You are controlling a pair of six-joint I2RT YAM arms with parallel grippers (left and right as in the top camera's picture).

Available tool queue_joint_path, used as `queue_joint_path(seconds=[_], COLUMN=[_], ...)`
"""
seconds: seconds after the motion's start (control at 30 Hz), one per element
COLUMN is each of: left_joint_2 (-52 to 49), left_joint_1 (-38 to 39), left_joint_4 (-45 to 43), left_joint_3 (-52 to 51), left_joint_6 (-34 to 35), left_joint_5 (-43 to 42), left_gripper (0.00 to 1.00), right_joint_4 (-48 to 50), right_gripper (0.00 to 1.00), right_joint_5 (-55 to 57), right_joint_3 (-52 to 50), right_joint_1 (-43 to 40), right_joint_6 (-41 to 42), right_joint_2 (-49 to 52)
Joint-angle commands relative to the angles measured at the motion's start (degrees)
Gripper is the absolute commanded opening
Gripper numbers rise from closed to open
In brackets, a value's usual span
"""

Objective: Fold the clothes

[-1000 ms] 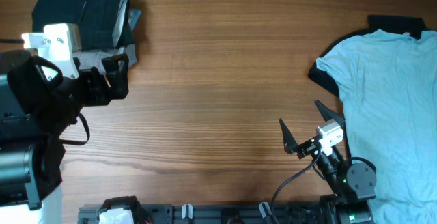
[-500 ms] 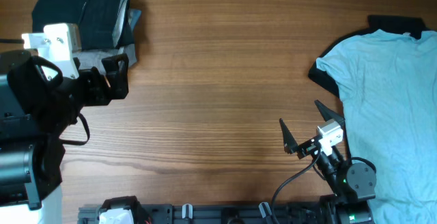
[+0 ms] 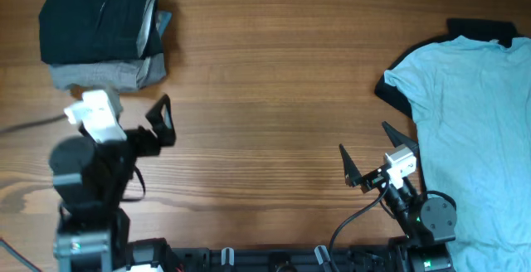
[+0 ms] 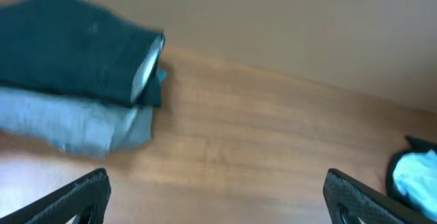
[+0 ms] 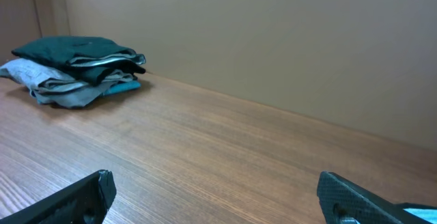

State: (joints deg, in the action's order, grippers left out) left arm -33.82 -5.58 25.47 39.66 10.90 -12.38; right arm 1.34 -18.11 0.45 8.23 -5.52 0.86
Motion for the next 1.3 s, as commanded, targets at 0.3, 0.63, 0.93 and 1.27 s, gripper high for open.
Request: queue_joint_path(seconds=[0.3, 0.63, 0.93, 1.27], left_joint_2=[33.35, 33.64, 33.55, 33.55], left_joint_1=[2.49, 2.6, 2.6, 2.58], left_joint_4=[-12.9, -19.98, -19.98, -19.98], left_joint_3=[-28.79, -38.29, -38.32, -38.32], left_joint_6=[1.62, 3.28, 3.28, 3.28], left_joint_5=[2.86, 2.23, 2.23, 2.23], left_gripper=[1.0, 1.0, 1.0, 1.0], right_joint_4=[0.28, 0.28, 0.28, 0.28], right_gripper=[1.0, 1.0, 1.0, 1.0], right_joint_5=[0.15, 0.15, 0.15, 0.15], right_joint_3=[-0.15, -0.15, -0.15, -0.15], right_joint_1=[0.37, 0.37, 0.37, 0.37], right_joint_6=[-0.48, -0.48, -0.46, -0.46], right_joint_2=[-0.59, -0.59, -0.59, -0.59])
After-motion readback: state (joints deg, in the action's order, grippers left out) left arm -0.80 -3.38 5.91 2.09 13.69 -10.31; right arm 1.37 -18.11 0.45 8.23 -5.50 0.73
